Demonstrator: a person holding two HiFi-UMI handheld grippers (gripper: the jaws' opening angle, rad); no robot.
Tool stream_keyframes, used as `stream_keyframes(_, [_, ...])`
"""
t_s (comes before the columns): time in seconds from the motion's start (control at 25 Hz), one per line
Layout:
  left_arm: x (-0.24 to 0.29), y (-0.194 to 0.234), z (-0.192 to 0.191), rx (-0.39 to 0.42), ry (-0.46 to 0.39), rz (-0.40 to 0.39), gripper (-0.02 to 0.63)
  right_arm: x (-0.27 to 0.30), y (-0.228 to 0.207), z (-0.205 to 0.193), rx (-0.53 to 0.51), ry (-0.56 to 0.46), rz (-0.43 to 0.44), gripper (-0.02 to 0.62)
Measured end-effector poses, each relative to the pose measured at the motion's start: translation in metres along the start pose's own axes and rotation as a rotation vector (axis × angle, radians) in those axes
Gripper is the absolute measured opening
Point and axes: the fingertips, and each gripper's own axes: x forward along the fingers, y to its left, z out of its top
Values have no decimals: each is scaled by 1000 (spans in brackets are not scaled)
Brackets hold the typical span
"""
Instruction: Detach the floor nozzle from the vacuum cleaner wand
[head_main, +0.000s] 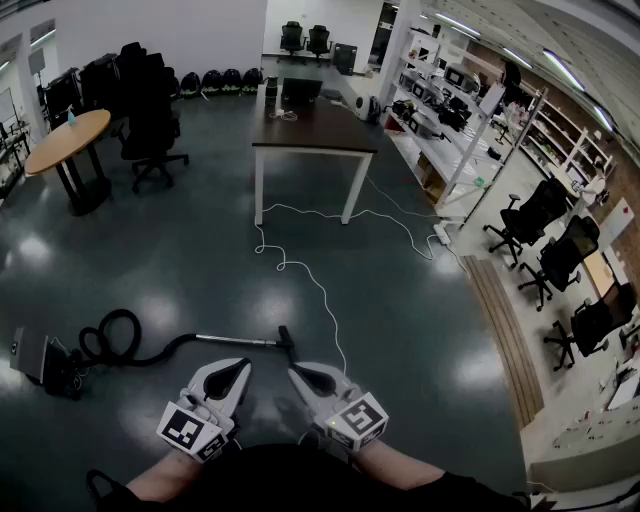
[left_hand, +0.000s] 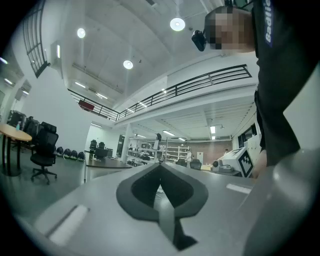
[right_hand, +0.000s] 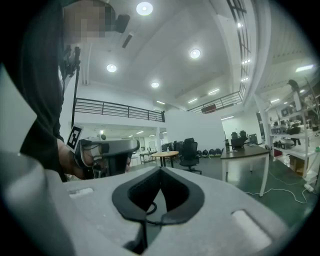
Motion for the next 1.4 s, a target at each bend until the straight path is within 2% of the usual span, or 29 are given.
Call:
stream_keyframes(0.52, [14, -1, -9, -11, 17, -1, 2, -2, -11, 0, 20, -21, 17, 0])
stream_keyframes(0.8, [31, 0, -20, 8, 51, 44, 2, -13, -34, -4, 38, -37, 14, 0])
stream_keyframes(1.04, [46, 1, -28, 43, 72, 109, 2, -26, -67, -23, 70, -30, 17, 0])
stream_keyframes(1.24, [50, 23, -36, 31, 94, 156, 2, -20, -81, -30, 86, -13, 15, 0])
stream_keyframes(1.4, [55, 65, -44, 12, 88, 163, 2, 10, -89, -39, 92, 40, -8, 0])
